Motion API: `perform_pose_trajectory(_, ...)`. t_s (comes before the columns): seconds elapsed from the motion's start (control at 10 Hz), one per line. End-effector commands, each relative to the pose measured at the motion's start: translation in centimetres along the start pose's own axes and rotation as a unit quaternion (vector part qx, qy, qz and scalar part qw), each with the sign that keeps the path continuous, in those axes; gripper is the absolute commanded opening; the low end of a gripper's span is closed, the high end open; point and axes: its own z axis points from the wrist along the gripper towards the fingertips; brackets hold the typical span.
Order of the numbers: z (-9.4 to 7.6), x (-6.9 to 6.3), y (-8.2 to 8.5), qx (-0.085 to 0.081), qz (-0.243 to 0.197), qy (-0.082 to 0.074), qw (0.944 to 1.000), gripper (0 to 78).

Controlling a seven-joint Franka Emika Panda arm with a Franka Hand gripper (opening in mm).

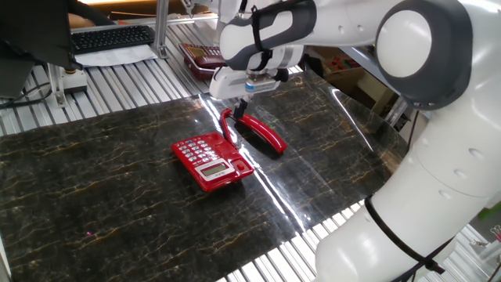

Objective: Place the handset of the telephone on the corresponding phone cradle

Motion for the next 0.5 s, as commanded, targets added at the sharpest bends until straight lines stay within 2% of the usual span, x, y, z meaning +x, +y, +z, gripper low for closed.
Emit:
perform_pose_trajectory(0.1,-0.11,-0.03,-0.08,0.003,0.022,-0.007,0.9997,0.0)
perform_pose_trajectory(0.5,-0.09,0.05,-0.03,0.009,0.031,-0.009,0.9994,0.0)
